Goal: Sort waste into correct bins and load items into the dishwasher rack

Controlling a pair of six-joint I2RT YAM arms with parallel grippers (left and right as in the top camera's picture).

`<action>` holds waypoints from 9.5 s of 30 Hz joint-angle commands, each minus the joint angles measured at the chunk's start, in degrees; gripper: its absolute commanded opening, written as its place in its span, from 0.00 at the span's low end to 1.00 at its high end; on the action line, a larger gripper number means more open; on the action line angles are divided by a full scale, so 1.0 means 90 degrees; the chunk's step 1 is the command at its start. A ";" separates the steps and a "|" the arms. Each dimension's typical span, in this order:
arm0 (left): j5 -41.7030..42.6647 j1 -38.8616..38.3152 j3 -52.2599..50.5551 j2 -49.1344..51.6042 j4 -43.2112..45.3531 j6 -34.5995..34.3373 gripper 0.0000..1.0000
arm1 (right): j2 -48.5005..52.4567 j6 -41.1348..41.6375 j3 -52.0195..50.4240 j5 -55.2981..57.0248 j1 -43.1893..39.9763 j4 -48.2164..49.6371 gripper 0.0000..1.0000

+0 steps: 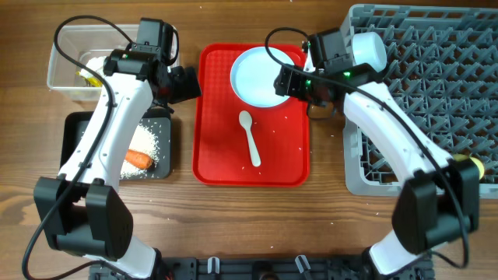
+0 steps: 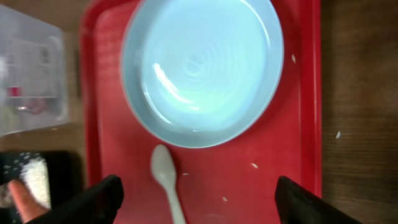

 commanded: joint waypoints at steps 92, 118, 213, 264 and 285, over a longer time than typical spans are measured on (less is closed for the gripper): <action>0.0034 0.0010 -0.0036 0.0058 0.0000 -0.0015 1.00 | 0.0304 -0.7281 0.0046 0.5331 -0.3011 0.4107 0.04; 0.0034 0.0010 -0.0036 0.0058 0.0000 -0.0015 1.00 | -0.2249 -0.2455 0.0041 -0.1168 -0.1321 -0.0685 1.00; 0.0034 0.0010 -0.0036 0.0058 0.0000 -0.0015 1.00 | -0.0410 -0.2115 -0.0964 0.0129 0.0614 -0.1098 0.04; 0.0034 0.0010 -0.0036 0.0058 0.0000 -0.0015 1.00 | -0.2970 0.0767 -0.0396 0.3303 -0.4461 -0.2533 0.04; 0.0034 0.0010 -0.0036 0.0058 0.0000 -0.0015 1.00 | -0.1287 0.0544 -0.1103 0.2584 -0.5960 -0.0971 0.51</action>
